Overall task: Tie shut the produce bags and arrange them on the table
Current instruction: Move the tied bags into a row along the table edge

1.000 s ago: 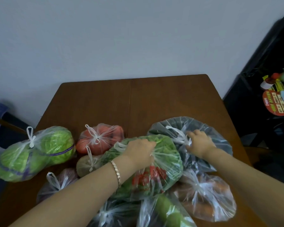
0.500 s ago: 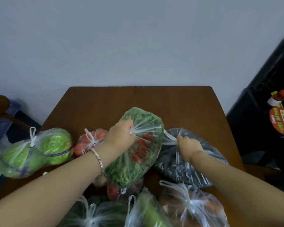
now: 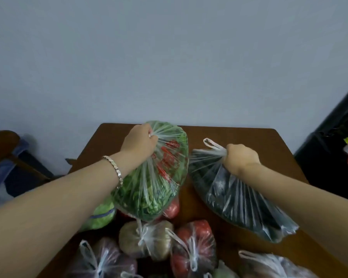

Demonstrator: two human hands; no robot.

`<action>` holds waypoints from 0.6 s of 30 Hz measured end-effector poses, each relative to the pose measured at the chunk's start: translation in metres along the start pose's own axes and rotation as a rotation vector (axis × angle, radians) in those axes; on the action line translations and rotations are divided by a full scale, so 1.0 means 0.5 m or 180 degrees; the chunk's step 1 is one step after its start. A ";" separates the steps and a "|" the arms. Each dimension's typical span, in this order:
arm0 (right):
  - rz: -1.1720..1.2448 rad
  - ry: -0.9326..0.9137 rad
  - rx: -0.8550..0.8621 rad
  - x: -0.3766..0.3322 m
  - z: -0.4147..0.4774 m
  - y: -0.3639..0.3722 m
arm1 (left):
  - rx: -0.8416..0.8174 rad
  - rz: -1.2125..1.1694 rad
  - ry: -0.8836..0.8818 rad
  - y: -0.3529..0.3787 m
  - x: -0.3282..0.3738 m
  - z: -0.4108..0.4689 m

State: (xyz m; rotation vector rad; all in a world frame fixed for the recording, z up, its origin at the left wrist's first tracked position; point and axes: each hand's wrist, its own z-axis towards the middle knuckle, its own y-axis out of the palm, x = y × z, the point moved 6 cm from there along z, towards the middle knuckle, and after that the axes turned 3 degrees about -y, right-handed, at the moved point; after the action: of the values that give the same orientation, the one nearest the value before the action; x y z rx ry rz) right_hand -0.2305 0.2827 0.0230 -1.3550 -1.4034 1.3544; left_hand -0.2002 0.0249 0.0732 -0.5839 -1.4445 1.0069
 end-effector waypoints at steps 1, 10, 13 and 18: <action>0.0075 0.0047 0.0076 -0.037 0.010 -0.014 | -0.0028 -0.0018 0.0046 -0.020 -0.026 0.022; 0.0983 0.0604 0.0263 -0.300 0.154 -0.023 | 0.0105 -0.0158 0.0189 -0.163 -0.261 0.233; 0.1163 0.0745 0.0182 -0.371 0.215 0.019 | 0.0086 -0.0185 0.0052 -0.177 -0.343 0.302; 0.1426 0.0942 0.0116 -0.479 0.334 0.089 | -0.0109 -0.0163 -0.0216 -0.135 -0.486 0.393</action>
State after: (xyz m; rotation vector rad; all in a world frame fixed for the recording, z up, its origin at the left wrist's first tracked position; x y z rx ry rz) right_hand -0.3456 0.0130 -0.0114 -1.8332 -0.9062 1.3714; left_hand -0.3388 -0.2584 0.0205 -0.5392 -1.5316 0.9714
